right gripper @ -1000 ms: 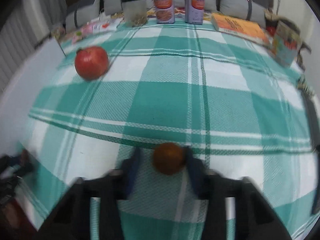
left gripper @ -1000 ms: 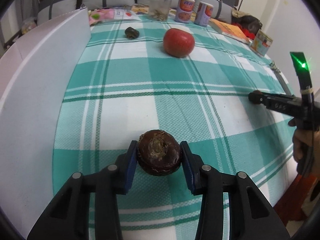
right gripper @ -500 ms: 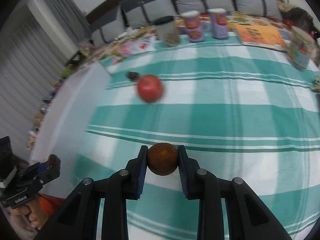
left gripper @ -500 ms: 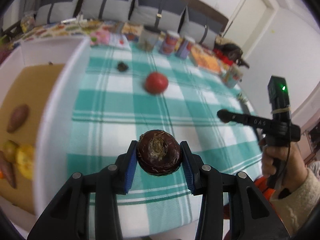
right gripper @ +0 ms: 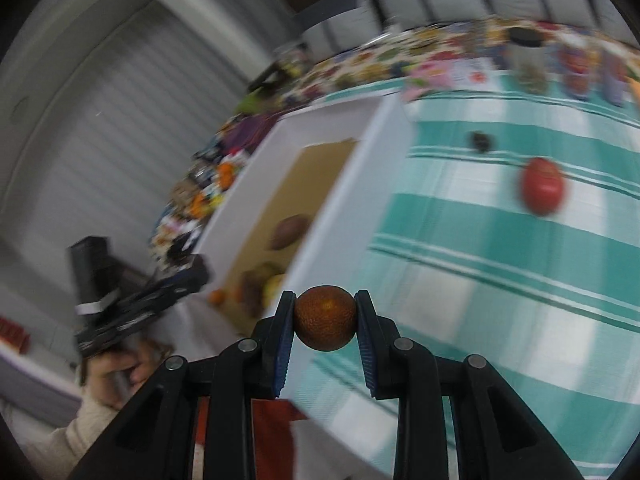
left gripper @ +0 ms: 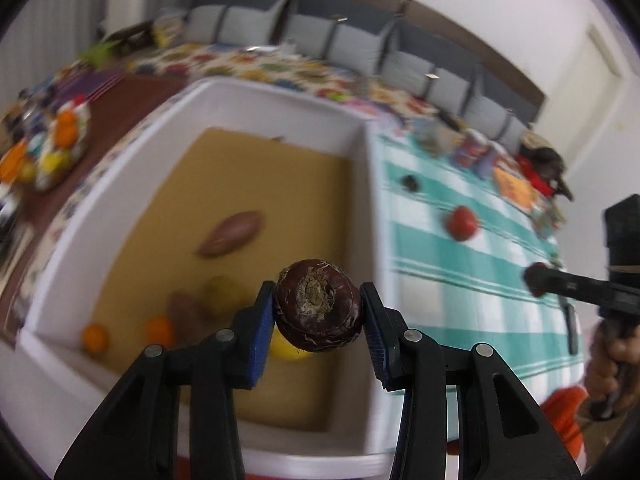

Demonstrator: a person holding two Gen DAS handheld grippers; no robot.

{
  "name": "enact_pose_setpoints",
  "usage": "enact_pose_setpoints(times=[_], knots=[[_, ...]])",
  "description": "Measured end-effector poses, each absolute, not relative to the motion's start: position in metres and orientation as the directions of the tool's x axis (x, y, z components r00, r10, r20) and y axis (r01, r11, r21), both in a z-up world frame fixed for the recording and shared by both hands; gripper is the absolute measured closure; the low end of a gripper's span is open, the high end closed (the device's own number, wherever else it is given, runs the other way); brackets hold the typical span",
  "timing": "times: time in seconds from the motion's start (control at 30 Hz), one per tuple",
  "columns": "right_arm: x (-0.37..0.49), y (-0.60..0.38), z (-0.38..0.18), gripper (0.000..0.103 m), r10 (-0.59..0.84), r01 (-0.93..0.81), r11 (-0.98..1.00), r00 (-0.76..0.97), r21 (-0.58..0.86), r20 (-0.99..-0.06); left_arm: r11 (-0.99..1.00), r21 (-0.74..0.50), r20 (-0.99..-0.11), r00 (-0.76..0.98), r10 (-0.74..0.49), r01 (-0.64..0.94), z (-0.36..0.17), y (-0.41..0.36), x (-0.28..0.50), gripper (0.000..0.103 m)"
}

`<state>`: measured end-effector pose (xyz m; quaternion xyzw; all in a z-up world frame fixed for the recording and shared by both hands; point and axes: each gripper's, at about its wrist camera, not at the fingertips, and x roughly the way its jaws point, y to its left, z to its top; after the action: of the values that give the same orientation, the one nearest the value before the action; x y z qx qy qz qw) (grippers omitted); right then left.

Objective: Organize fruits
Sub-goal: 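Carry the dark fruit and small orange into the white box and release them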

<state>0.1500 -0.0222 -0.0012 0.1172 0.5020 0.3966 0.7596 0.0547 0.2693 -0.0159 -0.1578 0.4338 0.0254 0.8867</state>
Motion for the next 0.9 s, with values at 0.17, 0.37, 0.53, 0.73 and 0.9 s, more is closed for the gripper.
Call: enact_pose_setpoints(times=[0.17,0.37,0.53,0.73,0.9], knots=[[0.141,0.048,0.002,0.073,0.749,-0.546,0.580,0.066,0.605,-0.659,0.945,-0.213,-0.817,0.576,-0.032,-0.249,-0.040,0.296,0.051,0.060],[0.121,0.132,-0.023,0.073,0.667,-0.619,0.546,-0.087,0.565,-0.740,0.936,-0.179,-0.862,0.507,-0.002,-0.301,-0.067,0.314,0.048,0.060],[0.106,0.167,-0.053,0.068,0.579,-0.641,0.570,-0.130,0.514,-0.805,0.938,-0.143,-0.885,0.466,0.022,-0.316,-0.081,0.316,0.044,0.059],[0.111,0.157,-0.034,0.020,0.628,-0.651,0.581,-0.025,0.490,-0.778,0.923,-0.141,-0.839,0.539,0.080,-0.357,-0.054,0.321,0.037,0.025],[0.123,0.107,0.011,0.015,0.668,-0.680,0.615,0.181,0.399,-0.722,0.934,-0.172,-0.778,0.625,0.066,-0.313,-0.020,0.294,0.039,0.020]])
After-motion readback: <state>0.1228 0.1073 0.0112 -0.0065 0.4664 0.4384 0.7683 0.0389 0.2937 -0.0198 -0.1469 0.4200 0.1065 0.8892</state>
